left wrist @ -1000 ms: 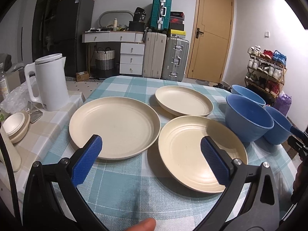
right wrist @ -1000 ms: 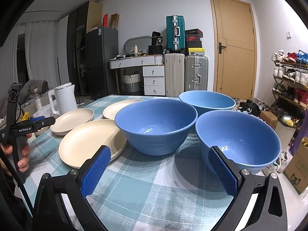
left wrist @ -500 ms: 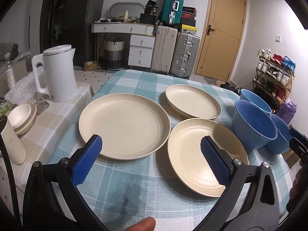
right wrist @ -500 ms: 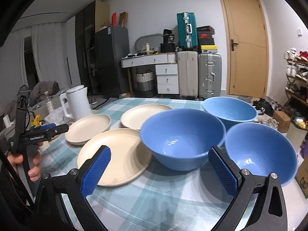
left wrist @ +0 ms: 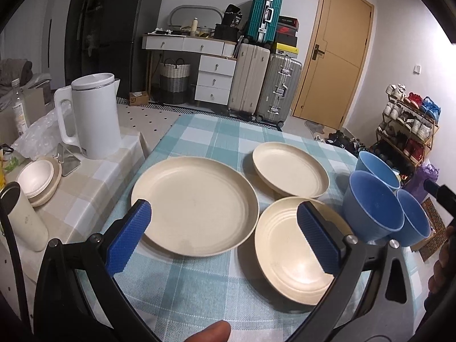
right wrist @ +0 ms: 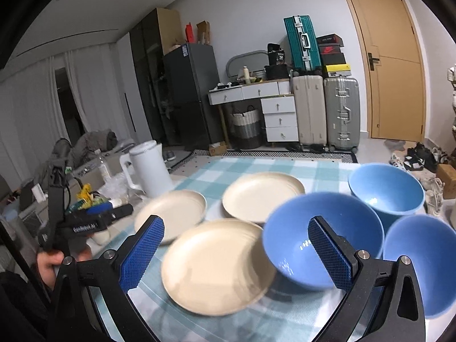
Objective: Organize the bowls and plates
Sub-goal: 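Move the left tool toward a cream plate while the right tool approaches another plate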
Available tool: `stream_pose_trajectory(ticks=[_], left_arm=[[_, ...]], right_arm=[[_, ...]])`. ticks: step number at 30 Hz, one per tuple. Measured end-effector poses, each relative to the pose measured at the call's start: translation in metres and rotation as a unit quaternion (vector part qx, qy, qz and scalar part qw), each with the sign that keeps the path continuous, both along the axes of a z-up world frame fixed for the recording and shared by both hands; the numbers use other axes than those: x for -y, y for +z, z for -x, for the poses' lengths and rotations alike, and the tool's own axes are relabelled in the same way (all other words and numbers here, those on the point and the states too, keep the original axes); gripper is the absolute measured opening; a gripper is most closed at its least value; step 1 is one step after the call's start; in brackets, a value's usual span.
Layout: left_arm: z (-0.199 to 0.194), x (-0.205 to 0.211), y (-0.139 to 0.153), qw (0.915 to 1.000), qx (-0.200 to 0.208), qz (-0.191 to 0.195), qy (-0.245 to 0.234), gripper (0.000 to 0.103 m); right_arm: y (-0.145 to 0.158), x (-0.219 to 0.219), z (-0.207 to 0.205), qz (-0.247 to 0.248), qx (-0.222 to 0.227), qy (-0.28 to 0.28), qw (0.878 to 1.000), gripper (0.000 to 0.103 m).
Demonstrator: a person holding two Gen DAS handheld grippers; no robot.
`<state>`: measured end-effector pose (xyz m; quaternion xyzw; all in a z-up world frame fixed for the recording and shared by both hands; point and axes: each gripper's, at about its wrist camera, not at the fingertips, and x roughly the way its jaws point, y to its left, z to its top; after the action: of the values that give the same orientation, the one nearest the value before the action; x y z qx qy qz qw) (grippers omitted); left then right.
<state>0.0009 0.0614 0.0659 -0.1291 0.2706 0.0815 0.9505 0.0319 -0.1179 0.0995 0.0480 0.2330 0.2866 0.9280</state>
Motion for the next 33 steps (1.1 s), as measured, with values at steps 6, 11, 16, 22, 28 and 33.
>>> stream_pose_trajectory(ticks=[6,11,16,22,28,33], left_arm=[[-0.01,-0.002,0.01,0.9999,-0.009,-0.003,0.006,0.102],[-0.019,-0.008,0.016,0.9997,-0.019,-0.007,0.014,0.102],[-0.029,-0.019,0.015,0.9993,-0.028,-0.002,0.023,0.102],[-0.037,-0.034,0.004,0.9983,-0.043,0.006,0.038,0.102],[-0.048,-0.057,-0.02,0.9961,-0.064,0.026,0.055,0.102],[-0.057,-0.074,-0.039,0.9937,-0.083,0.03,0.069,0.102]], right_arm=[[0.026,-0.025,-0.014,0.011,0.004,0.023,1.0,0.103],[0.028,-0.05,-0.027,0.031,0.0,0.038,0.999,0.103],[0.018,-0.074,-0.048,0.041,-0.023,0.047,0.998,0.103],[-0.002,-0.094,-0.073,0.051,-0.05,0.052,0.996,0.103],[-0.02,-0.118,-0.092,0.066,-0.076,0.061,0.993,0.103],[-0.039,-0.14,-0.109,0.085,-0.101,0.072,0.989,0.103]])
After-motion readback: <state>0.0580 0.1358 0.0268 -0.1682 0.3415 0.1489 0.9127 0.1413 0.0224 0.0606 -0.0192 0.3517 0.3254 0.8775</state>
